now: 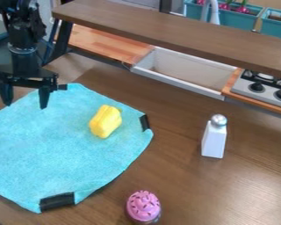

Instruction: Move the object from the cloth

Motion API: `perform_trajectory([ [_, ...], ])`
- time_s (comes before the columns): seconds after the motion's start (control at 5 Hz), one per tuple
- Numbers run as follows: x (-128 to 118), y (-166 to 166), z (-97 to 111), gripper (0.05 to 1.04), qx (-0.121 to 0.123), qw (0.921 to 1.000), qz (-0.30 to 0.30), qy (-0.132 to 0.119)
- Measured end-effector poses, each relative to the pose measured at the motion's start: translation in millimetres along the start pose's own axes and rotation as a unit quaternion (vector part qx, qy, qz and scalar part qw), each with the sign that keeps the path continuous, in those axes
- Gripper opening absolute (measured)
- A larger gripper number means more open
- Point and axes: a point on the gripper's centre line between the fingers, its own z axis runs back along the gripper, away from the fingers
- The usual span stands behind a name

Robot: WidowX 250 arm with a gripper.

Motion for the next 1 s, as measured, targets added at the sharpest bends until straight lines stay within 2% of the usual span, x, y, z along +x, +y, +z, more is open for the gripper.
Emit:
perform_trajectory([
  [0.2,-5,-2,-10,1.0,0.0,0.9999,-0.003,0.015],
  [0.4,-8,-11,-14,1.0,-0.018,0.9989,-0.041,0.014],
  [0.6,-13,-26,-15,1.0,-0.043,0.994,-0.1,0.013],
  [0.8,-20,-44,-7,1.0,-0.076,0.9838,-0.162,-0.004],
  [1.0,-22,-61,5,1.0,-0.092,0.9775,-0.189,-0.017],
])
